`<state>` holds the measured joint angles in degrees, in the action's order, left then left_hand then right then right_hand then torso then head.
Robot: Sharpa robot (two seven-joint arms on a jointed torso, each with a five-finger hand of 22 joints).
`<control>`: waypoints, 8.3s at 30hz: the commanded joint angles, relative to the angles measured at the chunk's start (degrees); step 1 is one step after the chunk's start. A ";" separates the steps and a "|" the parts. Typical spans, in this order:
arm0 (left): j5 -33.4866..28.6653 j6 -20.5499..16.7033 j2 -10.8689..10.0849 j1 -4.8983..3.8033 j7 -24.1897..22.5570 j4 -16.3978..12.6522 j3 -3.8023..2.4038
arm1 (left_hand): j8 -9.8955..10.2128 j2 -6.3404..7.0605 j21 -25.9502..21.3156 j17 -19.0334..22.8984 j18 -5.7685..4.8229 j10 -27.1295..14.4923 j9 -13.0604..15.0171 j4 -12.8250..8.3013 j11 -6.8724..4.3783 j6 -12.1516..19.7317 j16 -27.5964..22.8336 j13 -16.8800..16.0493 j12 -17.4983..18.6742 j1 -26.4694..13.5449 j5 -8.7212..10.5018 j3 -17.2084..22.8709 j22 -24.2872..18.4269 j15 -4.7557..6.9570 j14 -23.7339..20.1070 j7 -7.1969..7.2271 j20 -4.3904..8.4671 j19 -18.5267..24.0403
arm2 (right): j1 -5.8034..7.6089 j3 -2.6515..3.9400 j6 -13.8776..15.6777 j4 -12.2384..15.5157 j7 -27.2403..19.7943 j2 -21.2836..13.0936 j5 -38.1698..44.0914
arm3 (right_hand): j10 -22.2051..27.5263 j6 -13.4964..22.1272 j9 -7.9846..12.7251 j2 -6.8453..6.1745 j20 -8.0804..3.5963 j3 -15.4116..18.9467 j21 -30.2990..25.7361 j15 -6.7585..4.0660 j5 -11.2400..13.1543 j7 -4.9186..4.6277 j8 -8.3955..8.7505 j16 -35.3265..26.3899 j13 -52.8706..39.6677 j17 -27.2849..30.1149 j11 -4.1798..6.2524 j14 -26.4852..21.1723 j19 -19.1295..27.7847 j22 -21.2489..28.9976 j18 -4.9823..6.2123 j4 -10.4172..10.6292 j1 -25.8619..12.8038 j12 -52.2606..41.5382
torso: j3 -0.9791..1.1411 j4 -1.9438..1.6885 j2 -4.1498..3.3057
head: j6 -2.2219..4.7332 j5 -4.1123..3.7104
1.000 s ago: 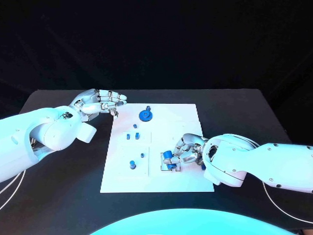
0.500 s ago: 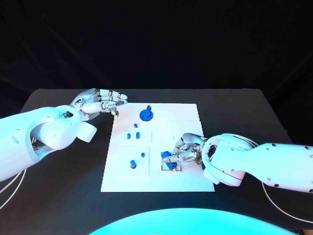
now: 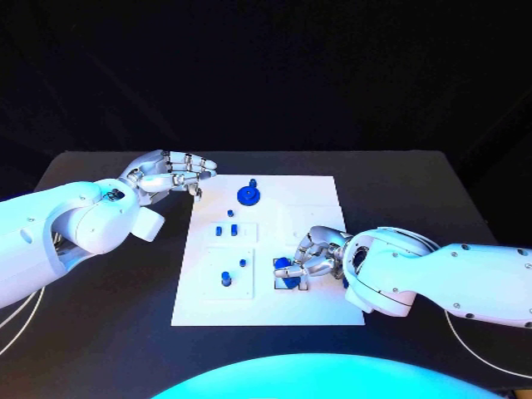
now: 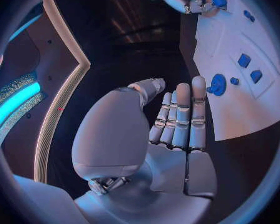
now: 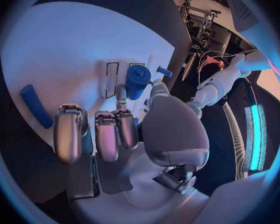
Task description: Assemble the parts on the task board
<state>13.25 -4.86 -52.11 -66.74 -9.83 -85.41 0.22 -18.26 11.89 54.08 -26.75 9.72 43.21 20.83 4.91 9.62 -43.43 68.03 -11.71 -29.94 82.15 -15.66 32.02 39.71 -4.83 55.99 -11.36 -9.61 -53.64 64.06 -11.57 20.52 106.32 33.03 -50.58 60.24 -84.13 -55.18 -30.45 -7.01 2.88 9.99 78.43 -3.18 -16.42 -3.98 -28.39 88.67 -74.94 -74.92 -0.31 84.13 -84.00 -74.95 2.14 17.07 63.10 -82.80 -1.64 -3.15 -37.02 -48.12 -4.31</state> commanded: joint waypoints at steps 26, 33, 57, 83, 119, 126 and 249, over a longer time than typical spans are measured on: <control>0.01 0.58 -0.03 -0.03 -0.18 -0.10 -0.04 | -0.40 -0.29 -0.26 0.15 0.91 -0.60 0.07 0.51 -0.07 0.48 0.44 0.08 -0.45 -0.29 -0.32 0.10 -0.10 0.05 -0.46 -1.78 -0.20 -0.06 | -0.24 0.00 -2.55 4.84 -2.22 -4.23 2.96 | -0.43 0.54 -0.23 2.28 -0.09 -3.02 0.03 -0.30 0.10 -0.33 0.12 -0.29 -6.55 -10.71 0.22 4.92 -2.09 -11.99 0.15 -0.40 1.61 0.35 | -0.03 -0.06 -0.01 | 0.16 0.14; 0.01 0.59 -0.04 -0.03 -0.16 -0.14 -0.04 | -0.45 -0.36 -0.28 0.17 0.92 -0.65 0.07 0.55 -0.07 0.52 0.45 0.10 -0.51 -0.29 -0.35 0.16 -0.12 0.05 -0.46 -1.77 -0.21 -0.07 | -0.25 0.00 -3.12 4.14 -2.28 -3.83 3.19 | -0.73 0.26 -0.09 3.30 -0.22 -3.94 0.40 -0.45 0.15 -0.16 0.27 -0.23 -7.00 -10.95 0.38 4.98 -2.25 -12.10 0.07 -0.65 7.46 0.21 | -0.06 -0.08 0.01 | 0.23 0.22; 0.01 0.55 -0.20 -0.03 -0.07 -0.21 -0.04 | -0.50 -0.41 -0.29 0.18 0.92 -0.70 0.07 0.59 -0.07 0.55 0.47 0.12 -0.56 -0.30 -0.36 0.21 -0.13 0.04 -0.47 -1.77 -0.21 -0.07 | -0.24 -0.01 -2.66 1.33 -2.30 -1.79 2.61 | -0.99 -0.59 0.17 5.16 -0.38 -4.19 0.97 -0.62 0.25 0.05 0.38 -0.14 -7.27 -11.22 0.59 5.04 -2.48 -12.26 -0.04 -0.43 8.63 0.15 | 0.00 -0.02 -0.02 | 0.22 0.46; -1.12 -1.23 -0.29 -0.02 -4.58 -0.30 -0.04 | -1.11 -0.27 -0.32 0.33 0.93 -0.21 0.10 0.69 -0.21 0.52 0.63 0.10 -1.47 -0.31 -0.33 0.37 -0.20 0.14 -0.39 -1.66 -0.19 -0.17 | 2.04 0.05 7.68 3.31 -6.88 -8.71 2.38 | 0.26 4.24 1.70 3.28 0.59 -3.12 -0.94 0.75 0.17 -2.03 3.86 -0.56 -5.96 -10.33 -1.14 4.83 -1.83 -11.76 0.28 -0.91 14.05 1.93 | -0.08 0.04 0.09 | 0.47 -0.13; -1.56 -0.74 -0.27 -0.01 -5.13 -0.52 -0.03 | -1.29 -0.08 -0.42 0.40 0.91 -0.18 0.08 0.98 -0.23 0.59 0.68 0.15 -1.71 -0.70 -0.26 0.22 -0.27 0.12 -0.40 -1.63 -0.22 -0.15 | -1.75 -0.35 -3.62 3.24 -0.83 -15.20 15.10 | -1.87 -4.15 6.19 0.68 0.22 -10.44 3.08 0.04 0.05 -0.89 9.46 0.24 -8.63 -12.35 -0.18 5.28 -3.19 -12.81 -0.45 -0.20 11.90 -0.18 | 0.01 -0.01 0.02 | 0.41 -1.28; -1.56 -0.48 -0.34 -0.01 -4.85 -0.51 -0.03 | -1.29 -0.08 -0.42 0.40 0.91 -0.18 0.08 0.98 -0.23 0.59 0.68 0.15 -1.71 -0.70 -0.26 0.22 -0.27 0.12 -0.40 -1.63 -0.22 -0.15 | -2.16 -0.35 -5.14 2.88 0.15 -14.75 15.78 | -1.86 -4.83 6.04 0.29 0.13 -10.80 3.08 -0.09 0.05 -0.65 9.18 0.22 -8.61 -12.29 0.01 5.27 -3.18 -12.81 -0.44 -0.21 10.38 -0.08 | 0.02 0.01 0.03 | 0.27 -1.18; -0.16 1.64 -0.71 0.00 -2.34 -0.78 0.00 | -2.30 -0.19 -0.37 0.76 0.93 -0.87 0.00 0.56 -0.27 0.67 0.73 0.66 -2.24 0.15 -0.57 1.00 -0.31 0.26 -0.64 -1.57 -0.03 -0.24 | -3.77 -0.25 2.36 2.85 -3.02 -4.75 5.72 | -3.40 -6.59 0.81 -3.50 -1.46 -31.22 4.73 -1.77 0.48 1.53 2.51 0.96 -10.97 -14.19 1.93 5.68 -3.71 -13.21 -0.75 -0.40 -1.63 -1.62 | 0.04 0.07 0.02 | -0.49 -0.74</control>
<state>12.95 -4.15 -52.91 -66.71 -12.07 -86.10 0.25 -20.27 11.66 53.85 -26.06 9.72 42.60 20.89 5.37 9.42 -43.02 68.48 -11.13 -31.95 81.92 -15.88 32.66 39.40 -4.62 55.78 -11.35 -9.61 -53.64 60.35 -11.81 23.30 108.99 30.94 -55.33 65.17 -84.03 -61.42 -29.59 -10.52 1.74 -21.49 83.10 -4.53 -16.19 -2.46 -25.55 89.45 -74.91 -74.94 1.24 84.03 -83.91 -74.93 2.14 16.66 61.87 -84.17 -1.58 -3.09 -37.00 -48.62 -5.06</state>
